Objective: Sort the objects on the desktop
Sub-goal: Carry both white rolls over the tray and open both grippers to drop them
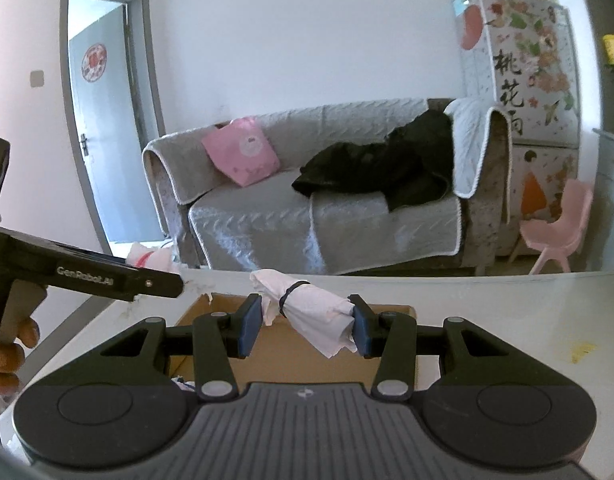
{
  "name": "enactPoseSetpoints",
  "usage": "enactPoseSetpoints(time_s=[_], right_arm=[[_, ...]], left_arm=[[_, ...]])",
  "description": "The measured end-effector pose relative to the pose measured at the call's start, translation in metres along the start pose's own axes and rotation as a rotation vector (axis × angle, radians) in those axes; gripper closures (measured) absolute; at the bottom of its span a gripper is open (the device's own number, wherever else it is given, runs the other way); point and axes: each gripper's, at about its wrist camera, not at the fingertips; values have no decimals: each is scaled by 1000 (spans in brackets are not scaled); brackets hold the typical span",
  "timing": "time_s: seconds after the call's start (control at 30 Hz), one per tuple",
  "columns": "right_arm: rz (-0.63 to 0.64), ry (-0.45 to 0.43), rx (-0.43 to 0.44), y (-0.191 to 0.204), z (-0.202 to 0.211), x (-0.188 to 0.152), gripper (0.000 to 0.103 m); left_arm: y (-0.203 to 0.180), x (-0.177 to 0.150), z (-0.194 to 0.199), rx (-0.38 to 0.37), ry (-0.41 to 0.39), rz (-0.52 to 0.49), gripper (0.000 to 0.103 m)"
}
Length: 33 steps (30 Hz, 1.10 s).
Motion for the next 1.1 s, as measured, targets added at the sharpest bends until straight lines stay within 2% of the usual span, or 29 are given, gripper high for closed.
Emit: enactPoseSetpoints(time_s=[0.2, 0.3, 0.53, 1.1], right_arm=[[8, 36, 83, -3, -9, 2, 60], [12, 54, 94, -6, -16, 6, 60], [6, 89, 95, -11, -30, 8, 60], [6, 216, 61, -19, -78, -6, 60]], left_arm=[[4, -5, -19, -21, 19, -15, 25], [10, -7, -27, -12, 31, -31, 25], [18, -14, -45, -4, 38, -36, 25], [24, -41, -102, -2, 123, -55, 25]])
Point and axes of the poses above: each gripper's, at about its wrist camera, not at the fingertips, and z roughly against the way its jaws point, y to its left, x to its top, and after that the axes turned 10 degrees about -x, right-handed
